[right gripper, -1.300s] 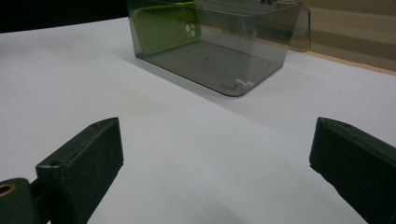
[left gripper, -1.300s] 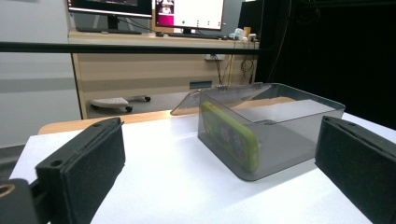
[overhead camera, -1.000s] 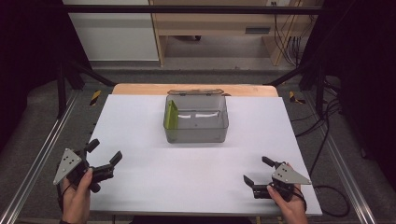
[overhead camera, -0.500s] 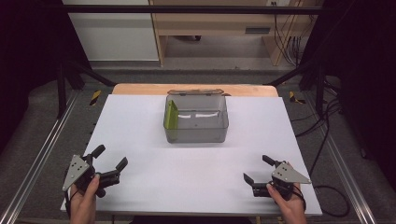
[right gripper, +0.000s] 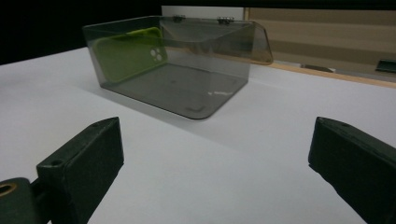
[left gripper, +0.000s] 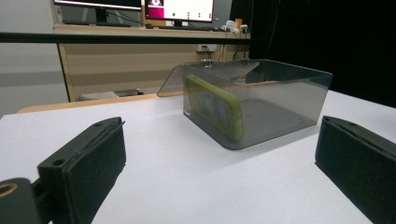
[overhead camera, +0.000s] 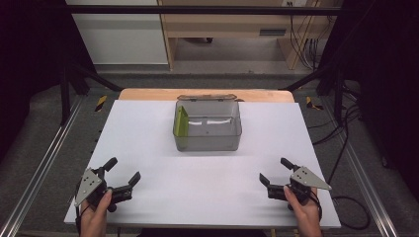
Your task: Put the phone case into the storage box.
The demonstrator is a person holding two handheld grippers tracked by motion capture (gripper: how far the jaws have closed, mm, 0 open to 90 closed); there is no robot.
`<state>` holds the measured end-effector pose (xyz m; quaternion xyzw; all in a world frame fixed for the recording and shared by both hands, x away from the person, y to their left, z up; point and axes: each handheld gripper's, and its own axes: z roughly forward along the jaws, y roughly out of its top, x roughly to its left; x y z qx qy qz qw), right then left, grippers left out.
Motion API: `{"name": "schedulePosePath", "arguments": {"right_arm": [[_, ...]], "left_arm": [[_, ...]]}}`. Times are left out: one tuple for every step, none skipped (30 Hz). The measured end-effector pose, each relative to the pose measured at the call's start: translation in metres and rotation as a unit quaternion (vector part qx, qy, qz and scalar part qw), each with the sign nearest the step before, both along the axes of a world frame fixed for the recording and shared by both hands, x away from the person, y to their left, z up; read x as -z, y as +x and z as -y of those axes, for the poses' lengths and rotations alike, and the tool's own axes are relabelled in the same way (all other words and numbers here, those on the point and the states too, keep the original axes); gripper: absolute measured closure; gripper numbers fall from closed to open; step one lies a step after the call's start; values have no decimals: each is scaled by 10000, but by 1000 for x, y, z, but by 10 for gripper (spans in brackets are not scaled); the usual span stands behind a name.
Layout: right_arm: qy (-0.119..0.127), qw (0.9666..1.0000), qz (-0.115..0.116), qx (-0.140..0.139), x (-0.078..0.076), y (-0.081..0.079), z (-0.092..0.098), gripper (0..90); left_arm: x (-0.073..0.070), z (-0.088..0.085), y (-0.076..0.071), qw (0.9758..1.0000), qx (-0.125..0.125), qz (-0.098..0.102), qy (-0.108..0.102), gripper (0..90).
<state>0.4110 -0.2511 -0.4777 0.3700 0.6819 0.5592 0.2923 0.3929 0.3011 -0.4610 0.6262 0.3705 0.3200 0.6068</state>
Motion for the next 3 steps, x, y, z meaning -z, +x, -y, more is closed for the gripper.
{"name": "schedulePosePath", "arguments": {"right_arm": [[-58, 10000, -25, 65, 0, 1, 0, 37], [-116, 9999, -34, 94, 1, 2, -1, 40], [-140, 9998, -64, 107, 2, 2, -1, 41]], "left_arm": [[0, -1, 0, 10000, -1, -3, -53, 16], [0, -1, 0, 9999, 0, -11, -143, 16], [-1, -1, 0, 9999, 4, 6, -157, 16]]}}
